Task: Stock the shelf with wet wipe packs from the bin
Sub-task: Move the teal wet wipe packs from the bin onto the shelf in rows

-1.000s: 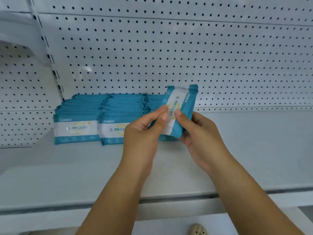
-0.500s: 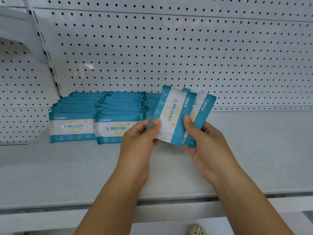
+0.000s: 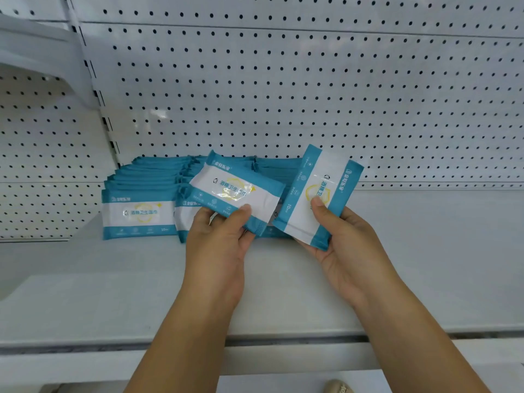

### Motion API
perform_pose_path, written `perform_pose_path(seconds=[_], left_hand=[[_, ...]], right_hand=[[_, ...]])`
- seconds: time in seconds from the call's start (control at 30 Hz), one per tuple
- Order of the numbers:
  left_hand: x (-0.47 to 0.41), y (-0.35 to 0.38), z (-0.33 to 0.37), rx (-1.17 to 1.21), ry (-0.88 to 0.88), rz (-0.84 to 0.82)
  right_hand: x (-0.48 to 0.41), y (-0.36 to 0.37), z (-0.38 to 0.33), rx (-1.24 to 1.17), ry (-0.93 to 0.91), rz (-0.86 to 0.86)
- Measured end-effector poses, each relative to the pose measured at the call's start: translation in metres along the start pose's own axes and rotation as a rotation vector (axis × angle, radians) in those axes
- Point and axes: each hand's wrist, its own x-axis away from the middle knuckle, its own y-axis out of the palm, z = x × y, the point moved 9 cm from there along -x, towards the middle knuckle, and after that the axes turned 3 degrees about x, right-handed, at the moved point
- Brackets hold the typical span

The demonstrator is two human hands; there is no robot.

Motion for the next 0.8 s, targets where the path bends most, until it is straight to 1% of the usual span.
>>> perform_pose_path(seconds=[0.23, 0.3, 0.33, 0.43, 0.5, 0.63, 0.7, 0.8], left_hand=[[0.003, -0.009, 0.015, 0.044, 0.064, 0.001], [0.004, -0.013, 0.022, 0.04, 0.096, 0.016], [0.004, -0.016, 0.025, 0.032, 0.118, 0.037], [0.006, -0.032, 0.041, -0.06, 0.225, 0.157], [0.008, -0.045, 0.056, -0.124, 0.301, 0.238], [0.008, -0.079, 0.085, -0.198, 0.369, 0.4], [0.007, -0.098, 0.098, -0.231, 0.387, 0.473], [0.003, -0.118, 0.112, -0.249, 0.412, 0.529]], right_hand=[[0.001, 0.019, 0.007, 0.049, -0.023, -0.046], [0.002, 0.023, 0.007, 0.12, -0.062, -0.061], [0.003, 0.025, 0.006, 0.212, -0.096, -0.064], [0.008, 0.032, 0.006, 0.609, -0.196, -0.051], [0.011, 0.042, 0.012, 0.755, -0.233, -0.079], [0.017, 0.067, 0.019, 0.933, -0.354, -0.148], [0.019, 0.076, 0.02, 0.963, -0.398, -0.142], [0.02, 0.086, 0.023, 0.972, -0.424, -0.131]])
